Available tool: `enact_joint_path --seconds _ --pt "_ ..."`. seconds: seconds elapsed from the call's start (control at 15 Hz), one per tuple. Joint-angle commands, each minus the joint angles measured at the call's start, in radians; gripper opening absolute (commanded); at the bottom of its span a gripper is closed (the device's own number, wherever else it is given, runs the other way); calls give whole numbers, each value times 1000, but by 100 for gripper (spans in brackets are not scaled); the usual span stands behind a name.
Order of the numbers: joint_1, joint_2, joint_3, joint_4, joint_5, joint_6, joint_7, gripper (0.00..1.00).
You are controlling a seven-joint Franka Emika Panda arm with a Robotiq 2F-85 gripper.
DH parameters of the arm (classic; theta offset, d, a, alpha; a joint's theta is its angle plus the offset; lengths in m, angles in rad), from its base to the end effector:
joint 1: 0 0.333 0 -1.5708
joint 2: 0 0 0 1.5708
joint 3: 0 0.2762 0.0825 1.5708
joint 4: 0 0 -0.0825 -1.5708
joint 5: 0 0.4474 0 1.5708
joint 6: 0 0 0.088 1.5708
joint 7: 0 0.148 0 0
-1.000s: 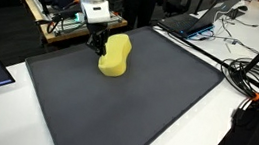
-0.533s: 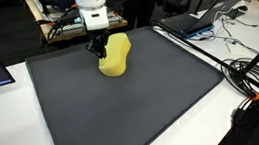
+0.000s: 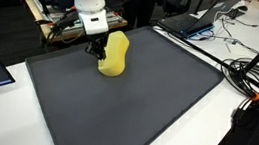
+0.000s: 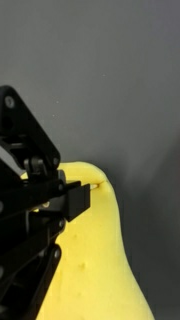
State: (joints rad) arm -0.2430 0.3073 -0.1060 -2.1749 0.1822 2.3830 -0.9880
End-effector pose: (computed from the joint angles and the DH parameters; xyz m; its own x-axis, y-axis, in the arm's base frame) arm 0.5415 -0.1942 0.1135 0.8760 0.4823 0.0112 0.4796 -0.8681 -0.1278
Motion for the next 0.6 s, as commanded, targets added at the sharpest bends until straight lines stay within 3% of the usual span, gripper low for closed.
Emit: enact_joint_path --seconds 0.0,0.53 --pt "-30 133 12 94 -5 -50 7 3" --pt "-81 266 19 244 0 -187 8 3"
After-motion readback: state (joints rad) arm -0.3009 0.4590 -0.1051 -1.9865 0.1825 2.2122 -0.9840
